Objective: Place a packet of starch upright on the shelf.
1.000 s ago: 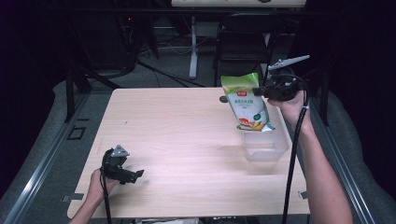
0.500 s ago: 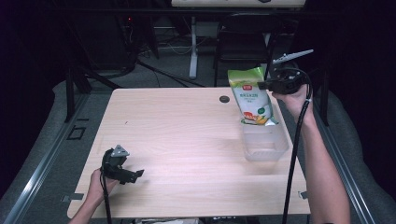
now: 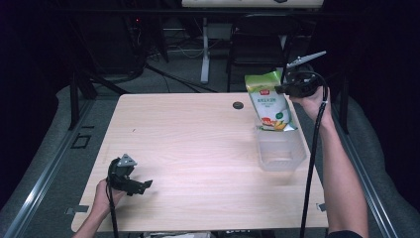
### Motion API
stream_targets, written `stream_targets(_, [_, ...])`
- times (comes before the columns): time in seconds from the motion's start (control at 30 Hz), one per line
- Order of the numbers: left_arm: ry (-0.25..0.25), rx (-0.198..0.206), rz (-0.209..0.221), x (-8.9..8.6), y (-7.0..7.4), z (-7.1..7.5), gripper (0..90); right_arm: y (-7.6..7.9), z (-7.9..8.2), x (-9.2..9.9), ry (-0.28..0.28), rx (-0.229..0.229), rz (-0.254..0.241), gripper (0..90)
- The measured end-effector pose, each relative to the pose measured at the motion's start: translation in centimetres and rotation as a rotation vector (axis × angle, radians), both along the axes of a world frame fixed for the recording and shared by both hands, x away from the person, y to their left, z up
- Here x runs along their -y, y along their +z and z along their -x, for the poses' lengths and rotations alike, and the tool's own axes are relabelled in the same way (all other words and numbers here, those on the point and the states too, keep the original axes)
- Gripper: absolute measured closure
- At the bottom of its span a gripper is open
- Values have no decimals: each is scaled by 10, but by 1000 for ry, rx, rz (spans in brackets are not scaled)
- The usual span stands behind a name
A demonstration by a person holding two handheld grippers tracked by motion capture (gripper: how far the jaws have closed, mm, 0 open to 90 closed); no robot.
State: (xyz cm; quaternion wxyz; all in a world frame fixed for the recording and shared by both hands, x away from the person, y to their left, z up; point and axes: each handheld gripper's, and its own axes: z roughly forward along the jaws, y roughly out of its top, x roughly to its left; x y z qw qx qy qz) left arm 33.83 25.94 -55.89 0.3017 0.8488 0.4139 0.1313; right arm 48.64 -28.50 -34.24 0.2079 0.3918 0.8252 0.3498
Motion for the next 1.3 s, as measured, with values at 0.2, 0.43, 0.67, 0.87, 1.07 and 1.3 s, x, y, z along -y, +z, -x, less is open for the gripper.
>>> stream_targets(0.2, [-3, -1, 2, 0, 0, 0, 8, -7, -8, 0, 8, 4, 29, 900])
stream_targets(0.43, [-1, -2, 4, 0, 0, 0, 8, -15, -17, 0, 16, 12, 33, 900])
stream_targets(0.67, [-3, -4, 2, 0, 0, 0, 8, -27, -26, -3, 40, 7, 61, 900])
stream_targets(0.87, [-5, -2, 5, 0, 0, 0, 8, -35, -32, -3, 34, 24, 78, 900])
stream_targets(1.07, [-7, 0, 5, 0, 0, 1, 8, -40, -36, -5, 18, 42, 132, 900])
stream_targets(1.3, [-6, -2, 3, 0, 0, 0, 8, -45, -38, -10, 5, 64, 202, 900])
